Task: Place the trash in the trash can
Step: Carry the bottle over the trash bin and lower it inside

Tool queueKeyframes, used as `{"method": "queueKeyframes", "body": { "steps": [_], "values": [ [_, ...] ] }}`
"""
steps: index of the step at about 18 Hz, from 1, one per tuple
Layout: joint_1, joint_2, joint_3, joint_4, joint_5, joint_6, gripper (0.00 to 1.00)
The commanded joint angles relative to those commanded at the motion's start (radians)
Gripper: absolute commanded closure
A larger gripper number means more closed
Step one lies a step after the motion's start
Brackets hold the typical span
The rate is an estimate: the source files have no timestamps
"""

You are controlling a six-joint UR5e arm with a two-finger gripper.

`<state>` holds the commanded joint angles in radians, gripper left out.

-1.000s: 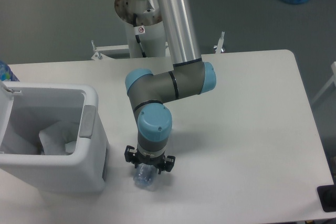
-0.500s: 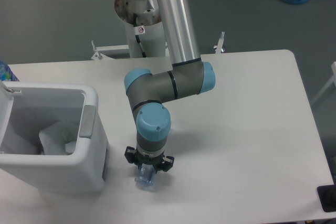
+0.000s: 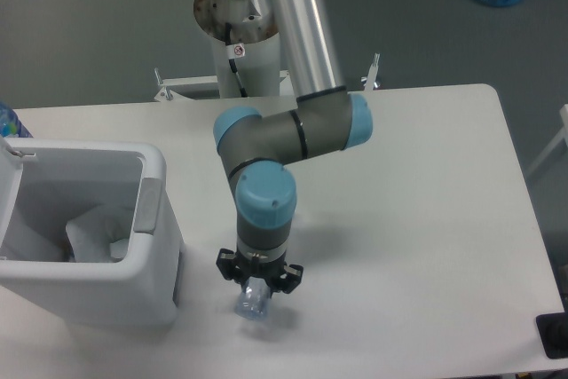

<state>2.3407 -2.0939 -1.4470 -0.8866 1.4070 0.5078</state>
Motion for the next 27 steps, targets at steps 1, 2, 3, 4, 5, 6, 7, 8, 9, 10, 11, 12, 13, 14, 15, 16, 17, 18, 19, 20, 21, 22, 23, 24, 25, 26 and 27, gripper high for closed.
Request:
{"method": "queueKeyframes", "body": {
  "steps": [1, 2, 3, 4, 5, 6, 7, 8, 9, 10, 11, 12, 13, 14, 15, 16, 17, 18, 19, 20, 21, 22, 23, 24, 25, 26, 27],
  "values": [
    [0.015, 0.0, 0.04, 0.0, -0.044, -0.003, 0.49],
    [0.04, 0.002, 0.077, 0.0, -0.106, -0.014, 0.49],
    [0.064, 0.011, 0.107, 0.0, -0.17, -0.034, 0.49],
    [0.083, 0.032, 0.14, 0.002, -0.225, -0.052, 0.49],
    [0.1, 0.04, 0.163, 0.009, -0.265, -0.064, 0.49],
    [0.113, 0.044, 0.18, 0.021, -0.298, -0.08, 0.49],
    [0.121, 0.046, 0.197, 0.034, -0.328, -0.097, 0.49],
    [0.124, 0.054, 0.209, 0.041, -0.35, -0.106, 0.49],
    [0.137, 0.069, 0.212, 0.049, -0.367, -0.103, 0.49],
    [0.144, 0.084, 0.214, 0.063, -0.388, -0.103, 0.49],
    [0.146, 0.097, 0.215, 0.074, -0.422, -0.104, 0.49],
    [0.146, 0.107, 0.217, 0.077, -0.456, -0.104, 0.49],
    [0.146, 0.121, 0.215, 0.077, -0.48, -0.106, 0.49],
    [0.138, 0.135, 0.212, 0.077, -0.485, -0.106, 0.49],
    [0.134, 0.155, 0.208, 0.077, -0.487, -0.106, 0.49],
    [0.129, 0.178, 0.203, 0.077, -0.487, -0.106, 0.49],
    [0.114, 0.19, 0.204, 0.077, -0.488, -0.106, 0.49],
    [0.095, 0.196, 0.204, 0.077, -0.49, -0.106, 0.49],
    [0.077, 0.212, 0.203, 0.077, -0.49, -0.109, 0.49],
    [0.057, 0.23, 0.197, 0.077, -0.488, -0.117, 0.49],
    [0.043, 0.25, 0.186, 0.077, -0.49, -0.123, 0.49],
    [0.031, 0.265, 0.181, 0.077, -0.49, -0.123, 0.49],
    [0.005, 0.27, 0.177, 0.077, -0.488, -0.126, 0.49],
    [-0.024, 0.279, 0.174, 0.077, -0.488, -0.126, 0.49],
    [-0.047, 0.281, 0.171, 0.077, -0.487, -0.126, 0.49],
    [-0.066, 0.282, 0.165, 0.077, -0.487, -0.124, 0.49],
    [-0.081, 0.282, 0.165, 0.077, -0.487, -0.126, 0.49]
  ]
}}
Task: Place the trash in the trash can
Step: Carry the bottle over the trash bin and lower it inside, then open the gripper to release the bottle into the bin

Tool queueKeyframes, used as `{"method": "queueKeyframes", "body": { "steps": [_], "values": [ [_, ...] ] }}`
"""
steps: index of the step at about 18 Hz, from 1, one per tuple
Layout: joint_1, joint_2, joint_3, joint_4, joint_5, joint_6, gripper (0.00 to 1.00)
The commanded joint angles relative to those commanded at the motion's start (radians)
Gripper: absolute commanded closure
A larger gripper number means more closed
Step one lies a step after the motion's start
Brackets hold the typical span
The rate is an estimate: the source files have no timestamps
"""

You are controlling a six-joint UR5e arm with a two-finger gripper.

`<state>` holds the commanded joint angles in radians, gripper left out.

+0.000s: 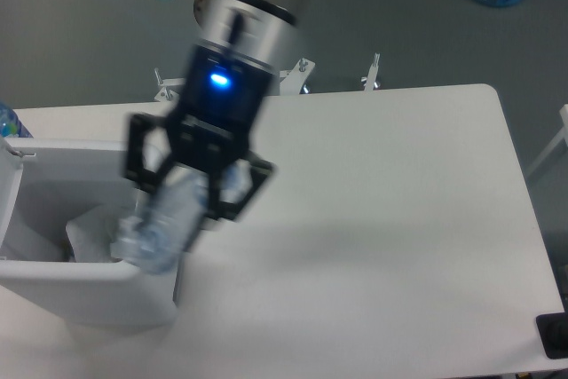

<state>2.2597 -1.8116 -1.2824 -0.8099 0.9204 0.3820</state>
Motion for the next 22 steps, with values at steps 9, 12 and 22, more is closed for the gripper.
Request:
{"method": "queueKeyframes", "body": {
  "steps": [9, 12, 22],
  "values": [
    [-0.104, -0.023, -0.038, 0.0, 0.003, 0.003, 0.49],
    [-0.126, -0.054, -0.037, 0.0, 0.003, 0.008, 0.49],
    [-0.132, -0.051, -0.081, -0.002, 0.008, 0.015, 0.0]
  ]
}}
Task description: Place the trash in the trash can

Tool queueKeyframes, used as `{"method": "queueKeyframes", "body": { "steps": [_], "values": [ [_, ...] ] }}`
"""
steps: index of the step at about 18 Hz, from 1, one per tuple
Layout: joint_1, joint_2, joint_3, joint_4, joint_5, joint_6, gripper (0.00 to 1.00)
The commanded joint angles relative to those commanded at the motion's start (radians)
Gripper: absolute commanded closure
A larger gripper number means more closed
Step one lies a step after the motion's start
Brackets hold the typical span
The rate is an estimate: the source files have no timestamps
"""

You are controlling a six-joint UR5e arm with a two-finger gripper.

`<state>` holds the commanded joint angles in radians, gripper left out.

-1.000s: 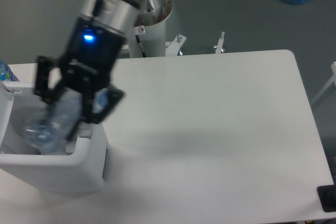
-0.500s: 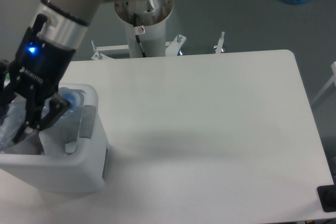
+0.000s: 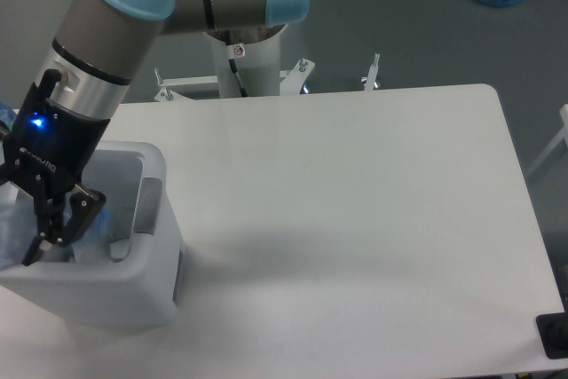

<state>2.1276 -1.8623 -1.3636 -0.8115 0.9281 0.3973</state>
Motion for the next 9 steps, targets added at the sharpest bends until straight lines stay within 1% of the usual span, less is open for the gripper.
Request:
{"method": "queueKeyframes", "body": {
  "steps": [3, 4, 6, 9],
  "values": [
    [0.014, 0.008, -0.019, 0.0, 0.002, 0.0, 0.0],
    [0.031, 0.012, -0.019, 0.0, 0.003, 0.0, 0.0],
    [0.076, 0.026, -0.014, 0.0, 0.005, 0.002, 0.0],
    [0.153, 0.028, -0.003, 0.0, 0.005, 0.006, 0.0]
  ]
}}
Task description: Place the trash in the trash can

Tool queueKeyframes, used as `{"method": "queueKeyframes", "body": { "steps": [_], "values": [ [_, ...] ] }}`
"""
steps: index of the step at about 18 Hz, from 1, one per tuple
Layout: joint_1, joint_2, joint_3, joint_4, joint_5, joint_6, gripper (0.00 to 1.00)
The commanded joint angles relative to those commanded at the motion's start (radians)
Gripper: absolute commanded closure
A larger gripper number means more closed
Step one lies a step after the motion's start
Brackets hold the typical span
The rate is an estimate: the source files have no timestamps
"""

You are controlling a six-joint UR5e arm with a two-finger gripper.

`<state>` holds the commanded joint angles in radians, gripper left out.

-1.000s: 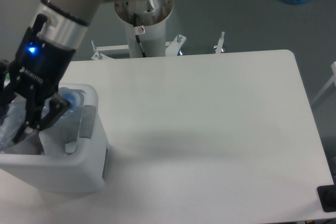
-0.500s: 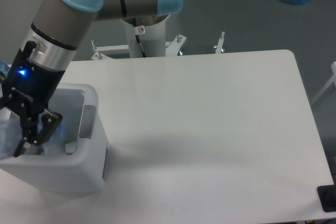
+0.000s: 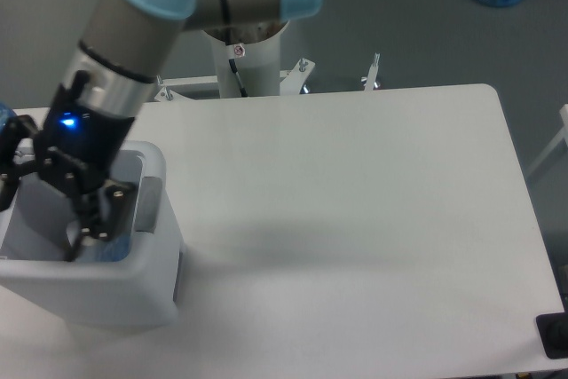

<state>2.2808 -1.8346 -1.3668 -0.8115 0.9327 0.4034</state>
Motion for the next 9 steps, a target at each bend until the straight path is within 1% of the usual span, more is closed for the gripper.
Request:
{"method": "queueKeyframes", "body": {
  "steps": [2, 3, 6, 9],
  "values": [
    [0.038, 0.0, 0.012, -0.002, 0.024, 0.0, 0.0],
    [0.057, 0.0, 0.012, -0.002, 0.072, 0.002, 0.0],
    [0.068, 0.002, 0.014, -0.002, 0.254, 0.027, 0.0],
    [0.068, 0.003, 0.025, -0.008, 0.46, 0.148, 0.0]
  ]
}}
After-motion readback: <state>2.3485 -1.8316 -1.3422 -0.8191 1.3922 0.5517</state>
